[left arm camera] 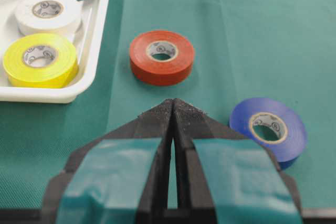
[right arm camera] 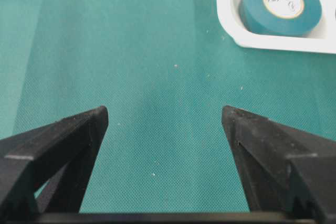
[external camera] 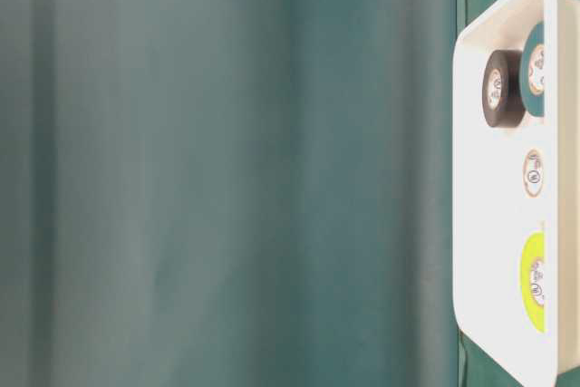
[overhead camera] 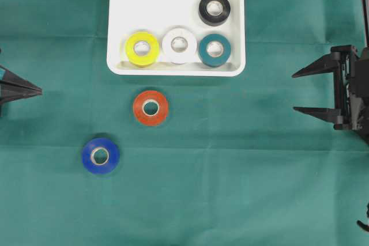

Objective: Put the tape into the white case with the right arm.
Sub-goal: 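Open the right gripper and withdraw it to the right, then move the right gripper over the red tape roll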

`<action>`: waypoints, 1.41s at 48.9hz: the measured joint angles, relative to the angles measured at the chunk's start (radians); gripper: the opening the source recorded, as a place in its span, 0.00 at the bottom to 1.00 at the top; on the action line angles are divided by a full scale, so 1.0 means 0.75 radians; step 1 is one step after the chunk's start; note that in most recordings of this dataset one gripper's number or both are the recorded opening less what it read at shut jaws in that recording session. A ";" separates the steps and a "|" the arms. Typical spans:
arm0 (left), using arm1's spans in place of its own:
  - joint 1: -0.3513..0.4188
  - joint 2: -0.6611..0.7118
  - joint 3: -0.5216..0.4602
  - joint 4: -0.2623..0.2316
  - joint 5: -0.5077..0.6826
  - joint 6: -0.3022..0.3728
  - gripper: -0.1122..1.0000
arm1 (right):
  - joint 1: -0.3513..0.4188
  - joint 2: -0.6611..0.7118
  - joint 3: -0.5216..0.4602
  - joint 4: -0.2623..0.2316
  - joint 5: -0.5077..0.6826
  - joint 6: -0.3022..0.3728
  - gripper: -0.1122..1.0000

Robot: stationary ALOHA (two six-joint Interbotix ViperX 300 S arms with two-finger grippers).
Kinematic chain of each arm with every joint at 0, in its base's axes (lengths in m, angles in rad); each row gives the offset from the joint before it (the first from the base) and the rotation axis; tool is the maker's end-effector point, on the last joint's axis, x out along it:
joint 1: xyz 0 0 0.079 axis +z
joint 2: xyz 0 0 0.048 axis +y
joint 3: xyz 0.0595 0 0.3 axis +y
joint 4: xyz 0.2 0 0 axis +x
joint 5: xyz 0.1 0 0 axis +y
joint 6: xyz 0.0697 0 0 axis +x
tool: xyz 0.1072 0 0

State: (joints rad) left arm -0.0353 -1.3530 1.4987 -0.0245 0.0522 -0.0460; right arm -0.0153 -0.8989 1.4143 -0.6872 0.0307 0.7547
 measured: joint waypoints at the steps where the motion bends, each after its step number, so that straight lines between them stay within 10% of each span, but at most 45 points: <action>1: 0.000 0.002 0.000 0.000 0.000 0.000 0.10 | 0.000 0.012 -0.006 0.000 -0.002 0.000 0.67; 69: 0.006 0.000 0.000 0.000 0.000 0.002 0.10 | 0.082 1.374 -1.049 -0.080 -0.182 -0.014 0.67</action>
State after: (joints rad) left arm -0.0307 -1.3530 1.4987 -0.0245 0.0522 -0.0445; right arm 0.0460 0.1319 0.6274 -0.7470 -0.1058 0.7440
